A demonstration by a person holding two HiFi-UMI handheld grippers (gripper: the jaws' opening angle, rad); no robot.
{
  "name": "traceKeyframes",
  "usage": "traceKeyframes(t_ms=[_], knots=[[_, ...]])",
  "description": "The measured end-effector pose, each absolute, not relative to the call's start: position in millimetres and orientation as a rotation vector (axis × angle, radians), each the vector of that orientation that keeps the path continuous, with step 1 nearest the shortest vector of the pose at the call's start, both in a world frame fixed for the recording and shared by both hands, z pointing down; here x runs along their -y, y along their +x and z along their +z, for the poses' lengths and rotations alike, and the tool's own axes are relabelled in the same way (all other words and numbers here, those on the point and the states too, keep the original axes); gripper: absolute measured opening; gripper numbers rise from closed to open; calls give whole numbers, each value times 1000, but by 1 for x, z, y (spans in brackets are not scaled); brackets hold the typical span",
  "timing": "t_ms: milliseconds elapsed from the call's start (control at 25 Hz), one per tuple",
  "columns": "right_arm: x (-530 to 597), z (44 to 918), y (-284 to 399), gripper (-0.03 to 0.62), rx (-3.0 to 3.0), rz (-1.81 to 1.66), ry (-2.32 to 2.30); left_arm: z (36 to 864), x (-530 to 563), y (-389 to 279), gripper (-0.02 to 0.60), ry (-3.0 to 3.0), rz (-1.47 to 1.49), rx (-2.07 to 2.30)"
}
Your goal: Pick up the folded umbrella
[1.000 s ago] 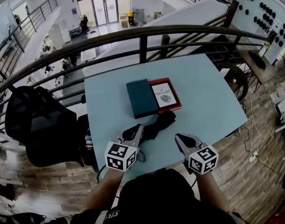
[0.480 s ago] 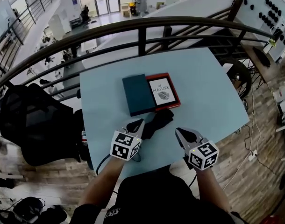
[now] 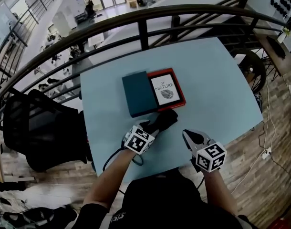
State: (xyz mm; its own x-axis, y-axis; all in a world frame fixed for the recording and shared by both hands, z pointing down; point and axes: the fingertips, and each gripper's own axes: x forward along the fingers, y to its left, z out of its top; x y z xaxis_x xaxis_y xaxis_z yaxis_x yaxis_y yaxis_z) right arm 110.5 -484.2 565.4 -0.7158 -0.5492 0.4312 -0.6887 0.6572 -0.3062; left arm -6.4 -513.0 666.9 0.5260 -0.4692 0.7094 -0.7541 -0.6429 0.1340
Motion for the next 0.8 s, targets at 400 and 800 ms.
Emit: traceKeyframes(t_ms=[400,800], knots=[[487,589,124,2,2529,739,975,718,521,12,303,2309,1148,862],[491,599,145,2,2510,786,976,765,521,13,344,2207,1354,747]])
